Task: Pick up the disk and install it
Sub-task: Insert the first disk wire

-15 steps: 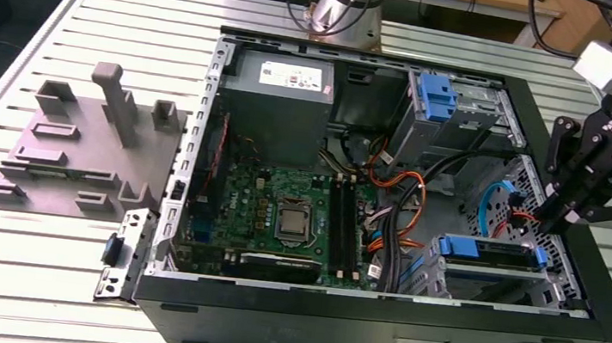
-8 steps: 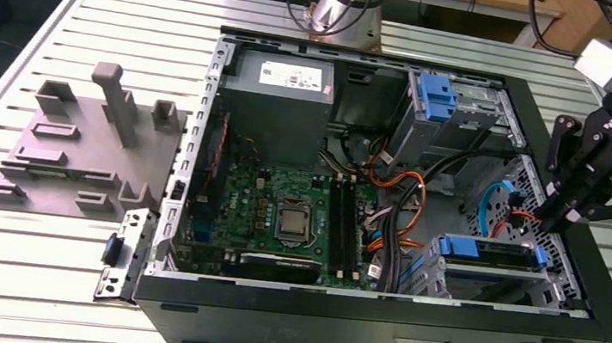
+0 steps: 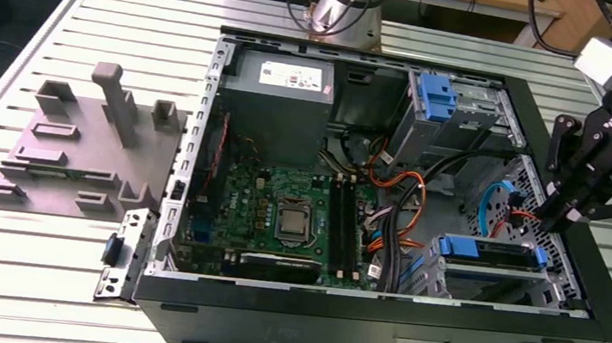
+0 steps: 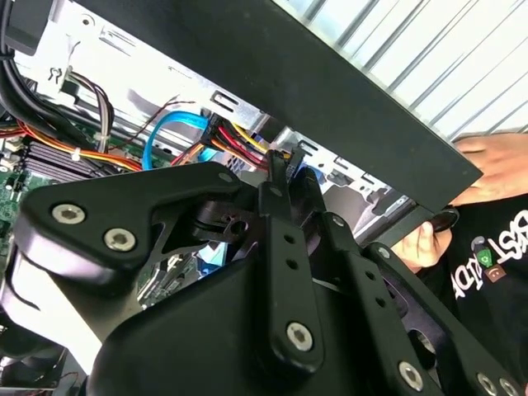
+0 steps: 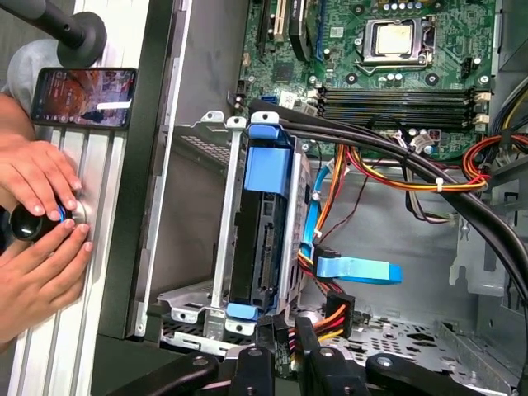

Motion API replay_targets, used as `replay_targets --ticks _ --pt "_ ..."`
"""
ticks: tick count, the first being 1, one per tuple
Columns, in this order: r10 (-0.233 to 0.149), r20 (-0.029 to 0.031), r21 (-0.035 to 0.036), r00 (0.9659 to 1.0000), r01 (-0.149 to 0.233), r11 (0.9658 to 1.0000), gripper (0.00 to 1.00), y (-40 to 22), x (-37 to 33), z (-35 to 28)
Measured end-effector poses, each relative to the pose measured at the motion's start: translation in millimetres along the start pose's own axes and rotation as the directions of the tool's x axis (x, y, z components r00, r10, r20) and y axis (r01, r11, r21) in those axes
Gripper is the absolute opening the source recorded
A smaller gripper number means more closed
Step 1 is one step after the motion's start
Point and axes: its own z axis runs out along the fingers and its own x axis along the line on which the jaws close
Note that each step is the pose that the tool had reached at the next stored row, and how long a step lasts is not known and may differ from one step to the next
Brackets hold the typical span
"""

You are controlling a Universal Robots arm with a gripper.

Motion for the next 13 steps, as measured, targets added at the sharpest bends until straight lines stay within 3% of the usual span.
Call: replay_targets --ticks 9,12,13 --pt "0.002 -0.0218 -0.0020 0.9998 -0.002 1.0000 0.24 -0.3 -1.4 -0.4" --pt "0.002 -0.0228 -0.0021 0.9997 -0.002 1.0000 0.23 -0.9 -1.4 -0.5" --pt "0.002 -0.0228 -0.0022 0.9997 -0.002 1.0000 0.17 -0.9 -1.4 -0.5"
